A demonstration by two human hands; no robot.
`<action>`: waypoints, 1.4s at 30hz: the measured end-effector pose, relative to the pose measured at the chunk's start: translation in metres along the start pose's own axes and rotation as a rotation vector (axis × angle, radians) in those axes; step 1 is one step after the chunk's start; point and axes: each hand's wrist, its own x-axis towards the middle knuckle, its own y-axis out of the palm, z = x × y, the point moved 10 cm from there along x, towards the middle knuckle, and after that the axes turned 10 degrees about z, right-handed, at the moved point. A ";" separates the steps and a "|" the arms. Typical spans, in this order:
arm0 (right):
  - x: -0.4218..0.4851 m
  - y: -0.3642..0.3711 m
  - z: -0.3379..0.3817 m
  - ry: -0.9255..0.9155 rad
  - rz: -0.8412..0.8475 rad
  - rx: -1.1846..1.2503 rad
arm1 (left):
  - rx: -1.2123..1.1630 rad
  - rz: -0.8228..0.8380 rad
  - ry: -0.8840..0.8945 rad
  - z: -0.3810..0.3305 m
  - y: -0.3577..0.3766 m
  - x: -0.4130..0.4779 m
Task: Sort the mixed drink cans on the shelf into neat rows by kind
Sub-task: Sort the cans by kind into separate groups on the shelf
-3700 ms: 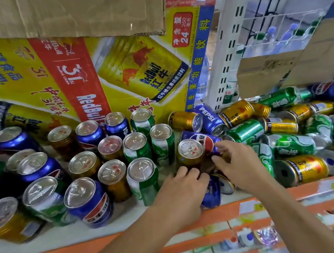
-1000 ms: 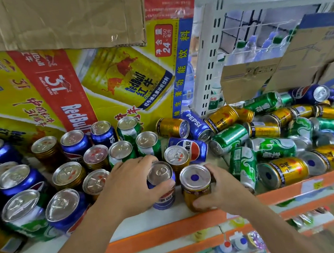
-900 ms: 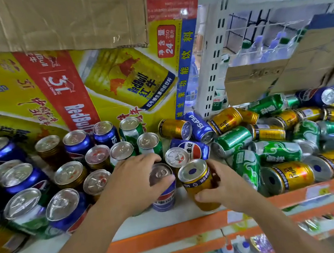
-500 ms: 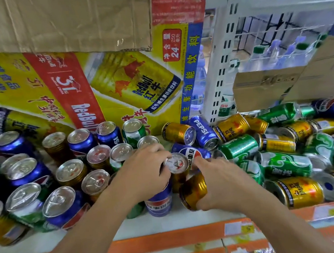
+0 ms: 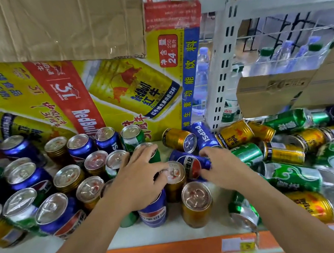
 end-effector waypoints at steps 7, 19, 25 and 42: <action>0.021 0.019 -0.008 0.014 0.058 -0.019 | -0.016 -0.015 -0.005 0.000 -0.001 -0.002; 0.014 -0.026 0.027 -0.142 -0.032 -0.130 | -0.143 -0.022 -0.063 0.005 -0.006 0.002; 0.021 -0.029 0.012 -0.119 0.008 -0.013 | -0.093 -0.082 -0.051 -0.011 -0.039 0.048; 0.017 -0.027 -0.006 -0.120 -0.009 0.233 | 0.621 0.287 0.046 -0.037 0.010 0.163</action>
